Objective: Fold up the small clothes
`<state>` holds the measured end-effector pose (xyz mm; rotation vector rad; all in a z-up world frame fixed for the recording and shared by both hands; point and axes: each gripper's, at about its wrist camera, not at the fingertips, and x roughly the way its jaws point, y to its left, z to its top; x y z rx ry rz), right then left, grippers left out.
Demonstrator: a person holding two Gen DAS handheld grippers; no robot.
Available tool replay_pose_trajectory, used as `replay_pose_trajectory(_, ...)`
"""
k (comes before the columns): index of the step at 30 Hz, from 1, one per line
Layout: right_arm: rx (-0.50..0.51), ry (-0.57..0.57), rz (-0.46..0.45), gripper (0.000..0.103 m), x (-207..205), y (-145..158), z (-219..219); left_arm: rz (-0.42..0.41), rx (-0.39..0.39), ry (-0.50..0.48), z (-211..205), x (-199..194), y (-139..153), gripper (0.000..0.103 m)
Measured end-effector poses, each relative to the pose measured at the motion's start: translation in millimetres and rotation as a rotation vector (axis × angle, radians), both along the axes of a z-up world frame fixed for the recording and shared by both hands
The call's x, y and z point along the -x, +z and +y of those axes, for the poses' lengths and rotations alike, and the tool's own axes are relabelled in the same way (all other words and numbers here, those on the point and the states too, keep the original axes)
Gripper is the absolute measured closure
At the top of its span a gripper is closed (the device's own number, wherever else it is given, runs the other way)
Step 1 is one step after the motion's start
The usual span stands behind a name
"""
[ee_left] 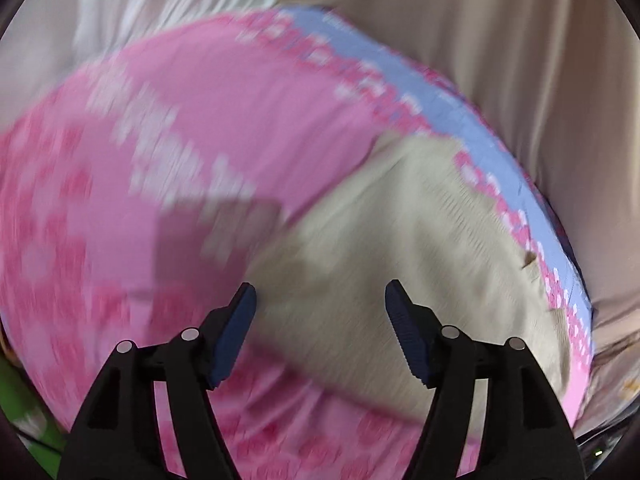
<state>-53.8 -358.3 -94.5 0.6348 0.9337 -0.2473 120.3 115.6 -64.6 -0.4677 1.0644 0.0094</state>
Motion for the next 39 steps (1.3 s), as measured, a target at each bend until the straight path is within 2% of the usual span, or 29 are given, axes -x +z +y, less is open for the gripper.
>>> replay_pose_trajectory(3,-0.070,-0.042,-0.023,0.036,-5,-11,-2,0.050,0.128,0.057,5,7,-23,0.037)
replay_pose_trajectory(6,-0.143,-0.081,-0.056,0.037,-14,-16,-6,0.039,0.182,0.110,5,4,-31,0.034)
replay_pose_trajectory(8,-0.192,-0.069,-0.075,0.080,-20,-16,-9,0.038,0.188,0.119,3,-3,-32,0.050)
replay_pose_trajectory(9,-0.191,-0.076,-0.080,0.080,-20,-13,-10,0.044,0.191,0.124,3,-7,-31,0.067)
replay_pose_trajectory(11,-0.150,-0.065,-0.111,0.085,-16,5,-10,0.032,0.188,0.114,5,-8,-22,0.084)
replay_pose_trajectory(14,-0.077,-0.045,-0.140,0.089,1,37,-16,-0.008,0.176,0.075,4,4,9,0.086)
replay_pose_trajectory(17,-0.037,-0.033,-0.130,0.091,27,59,-29,0.001,0.181,0.029,4,29,29,0.087)
replay_pose_trajectory(20,0.013,-0.010,-0.071,0.091,60,64,-33,0.056,0.156,-0.012,-2,59,31,0.087)
replay_pose_trajectory(22,0.039,0.006,-0.006,0.090,86,52,-30,0.116,0.122,-0.030,-8,83,19,0.087)
replay_pose_trajectory(23,0.049,0.018,0.026,0.088,94,43,-27,0.139,0.094,-0.039,-12,92,13,0.086)
replay_pose_trajectory(24,0.055,0.023,0.064,0.087,102,30,-25,0.167,0.034,-0.055,-18,103,2,0.085)
replay_pose_trajectory(26,0.083,0.022,0.158,0.085,112,9,-23,0.183,-0.039,-0.069,-26,116,-8,0.083)
replay_pose_trajectory(28,0.124,-0.007,0.124,0.079,119,24,-24,0.153,-0.118,-0.062,-35,123,5,0.082)
replay_pose_trajectory(30,0.213,-0.013,0.069,0.076,116,50,-23,0.074,-0.183,-0.059,-46,124,35,0.081)
replay_pose_trajectory(32,0.262,0.012,0.016,0.056,100,71,-22,-0.017,-0.240,-0.068,-59,117,61,0.071)
replay_pose_trajectory(33,0.261,0.026,0.004,0.052,90,75,-23,-0.062,-0.258,-0.082,-69,107,71,0.059)
replay_pose_trajectory(34,0.248,0.042,-0.008,0.048,74,76,-24,-0.087,-0.271,-0.091,-76,99,75,0.051)
replay_pose_trajectory(36,0.258,0.056,-0.007,0.047,45,72,-24,-0.118,-0.300,-0.107,-95,68,74,0.049)
replay_pose_trajectory(39,0.269,0.060,0.022,0.047,9,55,-26,-0.071,-0.319,-0.121,-106,29,52,0.049)
